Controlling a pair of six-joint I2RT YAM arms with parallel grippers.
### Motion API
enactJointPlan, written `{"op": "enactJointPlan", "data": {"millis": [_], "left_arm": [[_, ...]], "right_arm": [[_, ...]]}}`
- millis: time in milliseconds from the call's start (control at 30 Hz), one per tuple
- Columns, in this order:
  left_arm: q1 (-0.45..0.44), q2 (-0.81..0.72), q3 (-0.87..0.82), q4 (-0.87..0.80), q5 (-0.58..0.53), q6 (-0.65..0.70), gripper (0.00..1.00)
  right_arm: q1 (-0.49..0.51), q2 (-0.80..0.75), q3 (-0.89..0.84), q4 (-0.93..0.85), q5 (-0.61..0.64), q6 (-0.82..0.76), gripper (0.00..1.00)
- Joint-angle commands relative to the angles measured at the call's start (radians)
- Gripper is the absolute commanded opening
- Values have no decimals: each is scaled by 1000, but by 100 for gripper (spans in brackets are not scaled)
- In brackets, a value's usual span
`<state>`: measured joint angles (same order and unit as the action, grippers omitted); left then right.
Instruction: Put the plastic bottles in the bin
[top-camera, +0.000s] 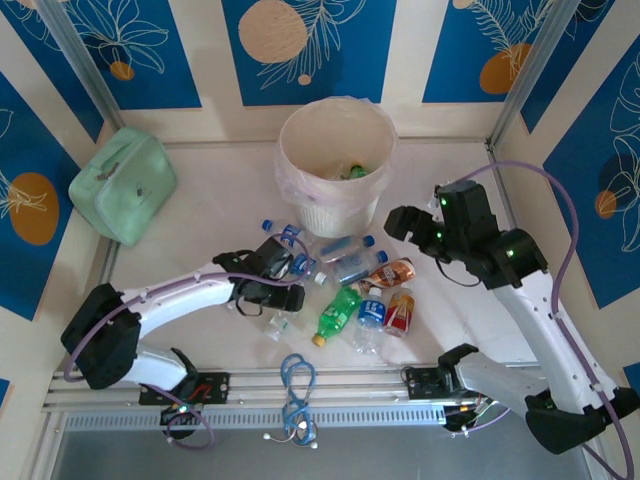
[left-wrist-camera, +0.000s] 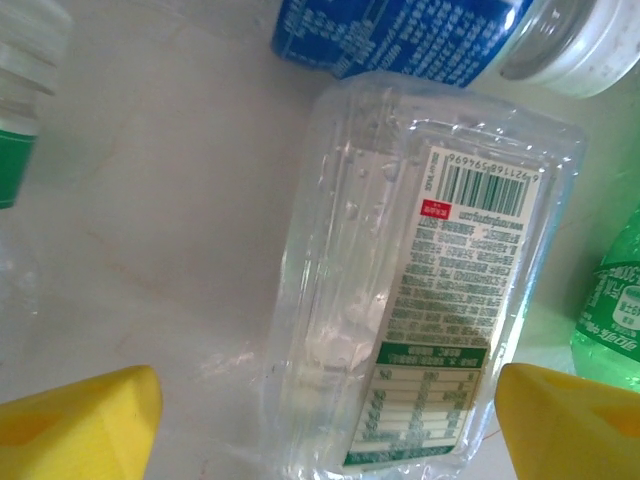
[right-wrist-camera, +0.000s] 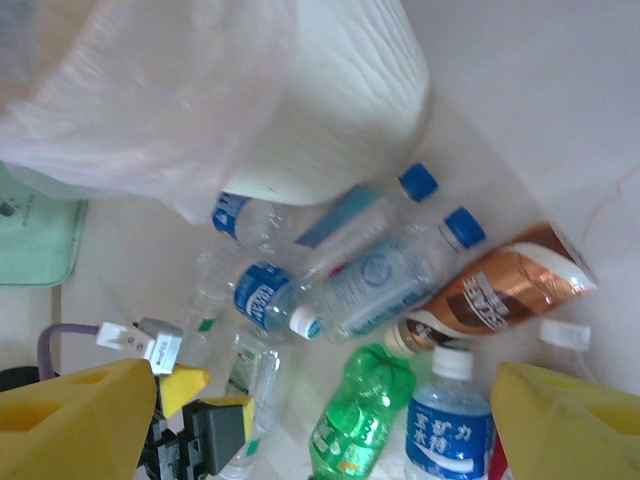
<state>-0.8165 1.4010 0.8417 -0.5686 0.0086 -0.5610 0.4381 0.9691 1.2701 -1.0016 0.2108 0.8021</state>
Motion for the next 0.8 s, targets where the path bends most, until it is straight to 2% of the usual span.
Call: {"op": "enactJointPlan", "data": {"millis": [0, 333, 500, 767], "left_arm": [[-15, 22, 40, -31, -35, 32, 86], [-49, 11, 86, -82, -90, 35, 85], [-117, -15, 156, -132, -131, 70, 85], [-208, 24, 215, -107, -38, 107, 85]], "right_arm": [[-5, -41, -42, -18, 12, 47, 87], [-10, -59, -68, -11, 4, 56, 88], [-25, -82, -83, -40, 21, 59, 88], [-138, -139, -195, -76, -52, 83, 88]]}}
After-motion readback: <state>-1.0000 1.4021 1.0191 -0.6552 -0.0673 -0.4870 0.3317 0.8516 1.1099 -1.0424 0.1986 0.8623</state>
